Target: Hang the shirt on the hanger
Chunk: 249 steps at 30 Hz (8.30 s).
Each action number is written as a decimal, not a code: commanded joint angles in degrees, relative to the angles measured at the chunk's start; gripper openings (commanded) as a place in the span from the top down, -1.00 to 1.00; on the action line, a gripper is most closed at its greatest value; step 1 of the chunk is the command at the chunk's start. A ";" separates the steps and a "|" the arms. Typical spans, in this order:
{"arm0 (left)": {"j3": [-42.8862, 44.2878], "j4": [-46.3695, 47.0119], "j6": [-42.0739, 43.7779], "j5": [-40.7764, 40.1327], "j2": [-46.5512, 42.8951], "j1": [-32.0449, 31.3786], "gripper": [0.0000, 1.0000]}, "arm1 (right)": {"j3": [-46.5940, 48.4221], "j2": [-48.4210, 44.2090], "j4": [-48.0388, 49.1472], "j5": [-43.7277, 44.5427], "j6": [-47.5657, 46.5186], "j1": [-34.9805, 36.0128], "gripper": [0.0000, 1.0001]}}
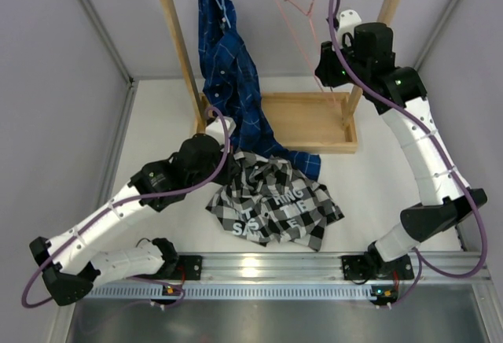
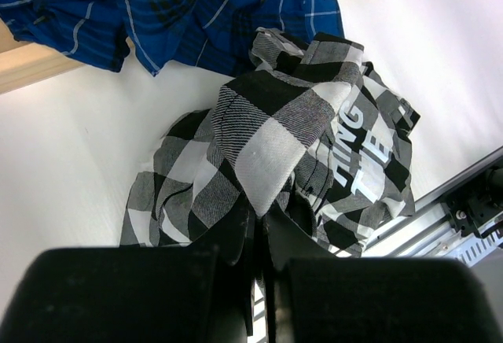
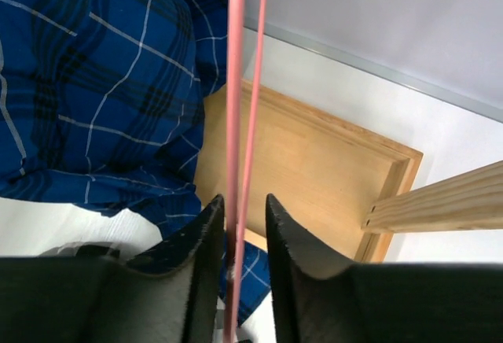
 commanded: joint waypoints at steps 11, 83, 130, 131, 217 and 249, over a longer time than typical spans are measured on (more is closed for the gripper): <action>-1.83 3.60 -1.51 -0.92 -0.76 -0.01 1.00 | 3.09 -1.47 -0.06 1.60 0.63 -0.37 1.00; -5.60 14.76 -0.81 17.00 -0.66 14.66 1.00 | -68.80 -65.99 9.70 -41.56 12.52 -1.16 1.00; 30.70 -7.38 17.29 -2.07 2.67 6.49 1.00 | -56.06 -47.96 25.18 -41.29 5.15 18.97 1.00; 29.91 -7.91 17.56 -1.02 2.58 6.49 1.00 | -56.50 -48.40 24.04 -41.12 4.44 19.05 1.00; 4.68 23.99 6.05 -3.91 -15.09 5.43 1.00 | -74.26 -44.00 65.78 -3.50 17.53 35.05 1.00; 3.71 32.88 21.24 35.79 -10.79 -0.19 0.05 | -74.07 -44.62 82.10 -7.18 12.43 34.96 1.00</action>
